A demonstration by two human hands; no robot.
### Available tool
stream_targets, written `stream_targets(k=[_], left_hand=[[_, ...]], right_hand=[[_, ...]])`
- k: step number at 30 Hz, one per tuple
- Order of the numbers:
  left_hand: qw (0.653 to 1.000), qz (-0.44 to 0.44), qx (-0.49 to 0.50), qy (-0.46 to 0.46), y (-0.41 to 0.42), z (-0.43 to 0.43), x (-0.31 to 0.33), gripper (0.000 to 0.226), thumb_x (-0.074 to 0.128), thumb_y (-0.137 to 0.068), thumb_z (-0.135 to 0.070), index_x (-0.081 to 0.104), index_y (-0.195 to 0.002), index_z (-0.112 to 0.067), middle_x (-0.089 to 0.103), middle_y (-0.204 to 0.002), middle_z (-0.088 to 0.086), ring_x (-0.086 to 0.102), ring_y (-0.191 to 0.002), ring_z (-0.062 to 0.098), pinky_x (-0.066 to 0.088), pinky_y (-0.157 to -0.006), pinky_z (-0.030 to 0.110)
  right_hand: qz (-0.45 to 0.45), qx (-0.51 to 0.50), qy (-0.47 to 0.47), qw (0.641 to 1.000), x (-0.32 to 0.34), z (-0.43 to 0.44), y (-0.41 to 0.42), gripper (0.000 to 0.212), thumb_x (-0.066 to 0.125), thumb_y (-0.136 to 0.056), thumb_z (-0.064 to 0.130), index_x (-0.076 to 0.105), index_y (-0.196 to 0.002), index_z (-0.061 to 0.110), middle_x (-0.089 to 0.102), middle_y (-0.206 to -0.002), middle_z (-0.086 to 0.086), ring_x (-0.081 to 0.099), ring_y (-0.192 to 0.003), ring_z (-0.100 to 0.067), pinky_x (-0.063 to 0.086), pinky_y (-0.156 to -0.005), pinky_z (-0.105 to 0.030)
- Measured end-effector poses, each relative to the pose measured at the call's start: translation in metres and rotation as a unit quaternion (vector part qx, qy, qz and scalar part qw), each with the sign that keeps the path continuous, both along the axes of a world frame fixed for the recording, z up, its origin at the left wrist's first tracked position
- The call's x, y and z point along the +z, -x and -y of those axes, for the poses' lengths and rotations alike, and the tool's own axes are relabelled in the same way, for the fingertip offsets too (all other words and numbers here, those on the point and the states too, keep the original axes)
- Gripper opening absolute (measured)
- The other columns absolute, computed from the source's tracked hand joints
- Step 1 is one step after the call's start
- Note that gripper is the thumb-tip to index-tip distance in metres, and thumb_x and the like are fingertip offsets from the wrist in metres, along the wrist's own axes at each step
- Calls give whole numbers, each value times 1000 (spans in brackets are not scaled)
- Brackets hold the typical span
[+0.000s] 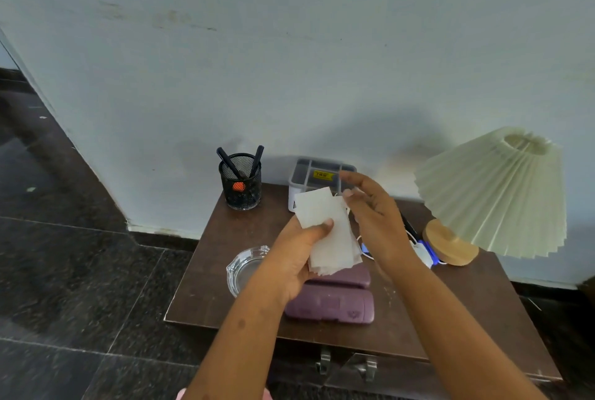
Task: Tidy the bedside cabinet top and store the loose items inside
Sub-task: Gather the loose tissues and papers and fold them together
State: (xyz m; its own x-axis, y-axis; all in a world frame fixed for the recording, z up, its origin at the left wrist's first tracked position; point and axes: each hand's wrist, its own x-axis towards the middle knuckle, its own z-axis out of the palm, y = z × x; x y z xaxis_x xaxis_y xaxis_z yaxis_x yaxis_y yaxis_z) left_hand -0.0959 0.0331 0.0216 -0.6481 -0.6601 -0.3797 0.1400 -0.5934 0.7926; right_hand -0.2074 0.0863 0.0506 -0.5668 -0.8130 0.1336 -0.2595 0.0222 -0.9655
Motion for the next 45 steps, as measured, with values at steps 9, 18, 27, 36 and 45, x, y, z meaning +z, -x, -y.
stream_targets(k=[9, 18, 27, 36, 45], left_hand=[[998, 19, 43, 37, 13, -10, -4, 13, 58, -90, -32, 63, -101, -37, 74, -94, -4, 68, -90, 16, 56, -63, 29], [992, 81, 75, 57, 12, -2, -11, 19, 45, -97, -20, 54, -111, -30, 65, -109, 7, 63, -101, 29, 54, -86, 51], [967, 140, 63, 202, 48, 46, 1, 20, 45, -95, -16, 43, -114, -22, 57, -117, 12, 60, -94, 21, 56, -64, 28], [796, 274, 22, 539, 91, 151, 39, 41, 63, -86, -14, 57, -126, -11, 63, -122, 10, 60, -110, 25, 47, -91, 30], [793, 258, -10, 552, 91, 173, -16, 48, 70, -81, -14, 55, -127, -14, 65, -119, 5, 58, -96, 12, 43, -74, 14]], right_hand=[[171, 32, -36, 984, -28, -13, -30, 52, 40, -97, 41, 19, -144, 43, 47, -106, 32, 51, -94, 9, 46, -73, -10], [141, 89, -135, 977, -35, -14, -12, 40, 55, -90, 6, 51, -124, 25, 67, -111, 2, 66, -99, -12, 57, -83, -30], [112, 98, -82, 985, -28, 41, 15, 45, 39, -89, -6, 44, -126, 19, 66, -106, 0, 68, -87, 0, 56, -67, -18], [-131, 25, -126, 983, -7, 123, 102, 36, 65, -82, 5, 61, -118, 9, 67, -111, -11, 63, -101, -28, 51, -74, -26], [-285, 25, -193, 939, -52, 134, 105, 34, 68, -80, 15, 62, -113, 12, 67, -110, -8, 61, -98, -26, 45, -81, -28]])
